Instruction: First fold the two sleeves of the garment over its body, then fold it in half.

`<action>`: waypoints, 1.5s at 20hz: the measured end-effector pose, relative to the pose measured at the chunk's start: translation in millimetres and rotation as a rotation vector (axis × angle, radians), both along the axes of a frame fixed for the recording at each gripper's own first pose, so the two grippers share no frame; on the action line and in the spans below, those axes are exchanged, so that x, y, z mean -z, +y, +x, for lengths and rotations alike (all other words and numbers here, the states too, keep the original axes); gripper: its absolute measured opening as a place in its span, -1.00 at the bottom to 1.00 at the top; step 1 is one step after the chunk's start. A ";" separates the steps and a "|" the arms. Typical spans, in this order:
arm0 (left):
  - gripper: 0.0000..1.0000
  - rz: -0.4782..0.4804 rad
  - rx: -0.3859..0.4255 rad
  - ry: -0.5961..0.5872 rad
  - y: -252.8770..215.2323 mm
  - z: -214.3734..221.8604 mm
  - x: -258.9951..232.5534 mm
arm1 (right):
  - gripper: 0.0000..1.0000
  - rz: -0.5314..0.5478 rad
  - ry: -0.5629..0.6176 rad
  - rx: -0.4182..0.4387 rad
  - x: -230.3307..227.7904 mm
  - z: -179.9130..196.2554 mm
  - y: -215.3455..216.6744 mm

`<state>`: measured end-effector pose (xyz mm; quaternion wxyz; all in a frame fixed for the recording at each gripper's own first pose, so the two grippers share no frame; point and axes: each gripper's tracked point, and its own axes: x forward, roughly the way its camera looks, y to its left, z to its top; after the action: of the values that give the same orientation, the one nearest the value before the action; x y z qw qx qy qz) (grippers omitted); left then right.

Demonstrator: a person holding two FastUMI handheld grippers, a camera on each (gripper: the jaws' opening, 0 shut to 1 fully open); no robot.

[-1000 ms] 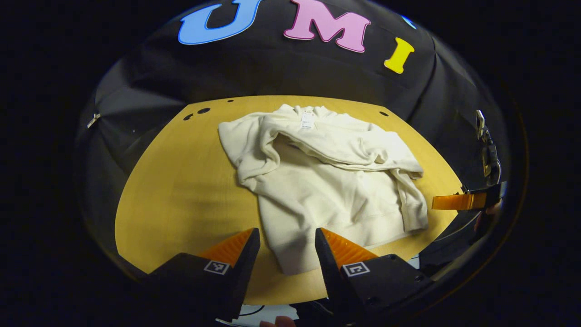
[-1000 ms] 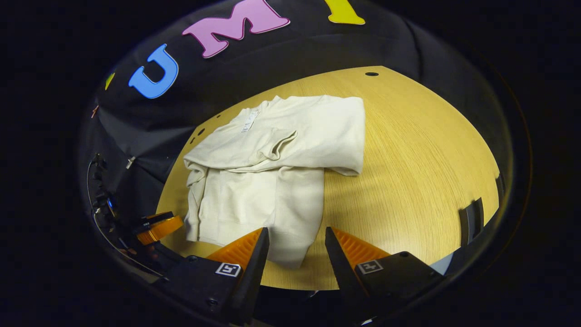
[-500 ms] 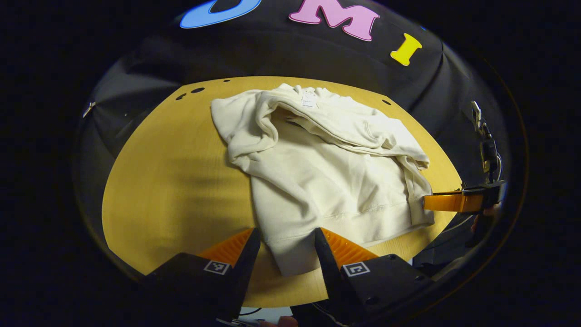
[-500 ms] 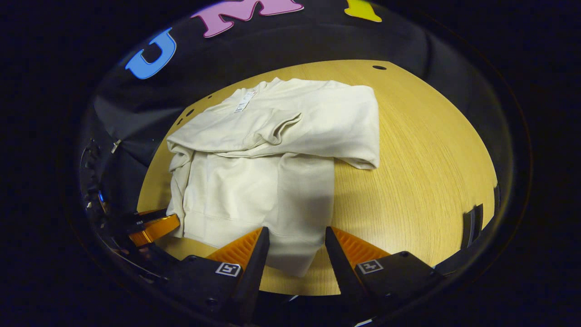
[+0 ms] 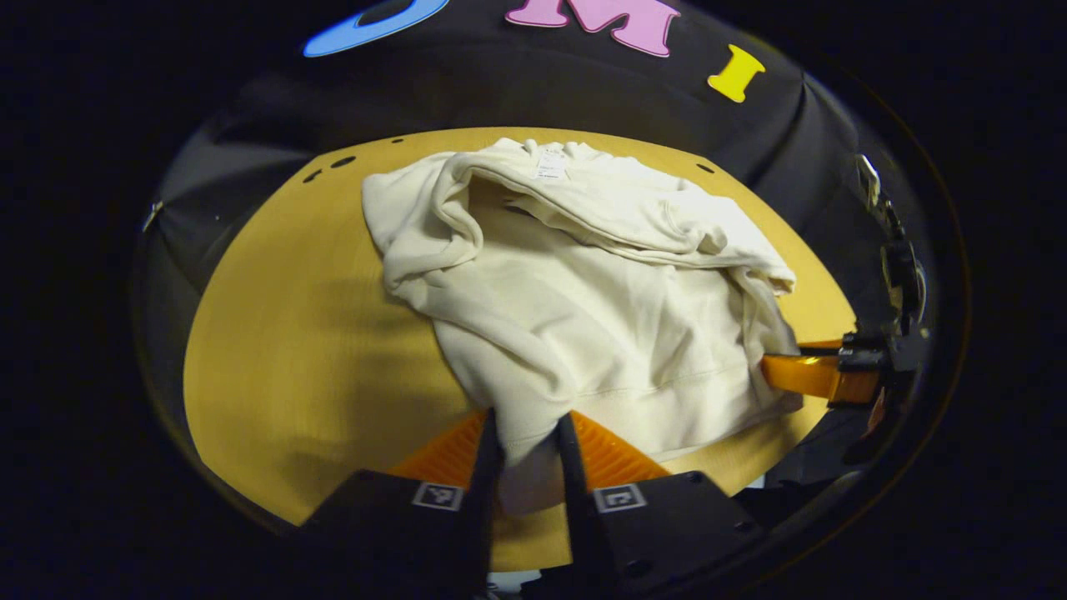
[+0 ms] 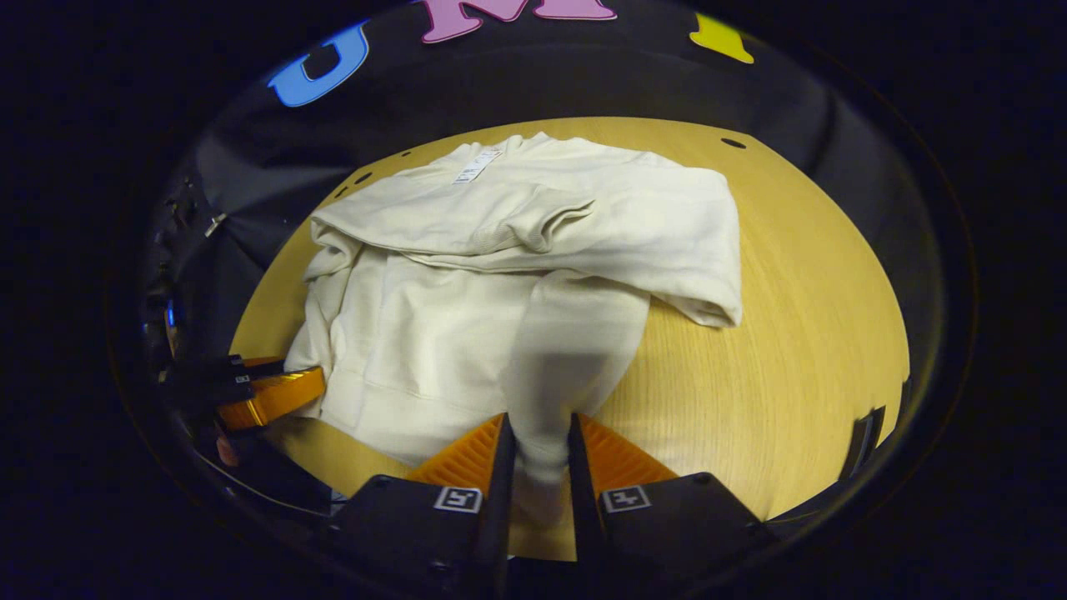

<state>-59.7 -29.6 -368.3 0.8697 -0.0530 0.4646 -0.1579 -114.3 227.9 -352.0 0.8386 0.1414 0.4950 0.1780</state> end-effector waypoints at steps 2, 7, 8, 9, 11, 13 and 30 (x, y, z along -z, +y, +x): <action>-0.55 -0.057 -0.010 0.036 -0.6 1.2 -0.3 | -0.58 0.030 0.015 -0.002 -1.4 -5.1 0.7; -0.87 -0.050 -0.003 0.066 8.5 1.8 -3.7 | -0.71 0.084 0.043 -0.008 -5.6 -0.5 -5.8; -0.87 -0.055 -0.003 0.072 8.8 0.2 -6.1 | -0.71 0.100 0.046 -0.006 -9.2 0.2 -6.2; -0.87 -0.059 -0.001 0.082 9.0 1.1 -7.7 | -0.71 0.115 0.050 -0.004 -13.8 0.6 -7.6; -0.87 -0.077 0.006 0.095 9.3 1.3 -16.8 | -0.71 0.143 0.056 -0.004 -23.1 3.6 -11.2; -0.87 -0.086 0.022 0.090 11.4 3.3 -29.9 | -0.71 0.169 0.051 -0.007 -34.6 8.7 -12.5; -0.87 -0.139 -0.068 -0.198 7.7 124.9 -151.4 | -0.72 0.343 -0.213 0.171 -147.9 123.2 -26.8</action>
<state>65.2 -21.8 -216.9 0.9105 -0.1129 0.3621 -0.1648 9.0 201.1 -204.1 0.8618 0.3040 0.3523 0.2019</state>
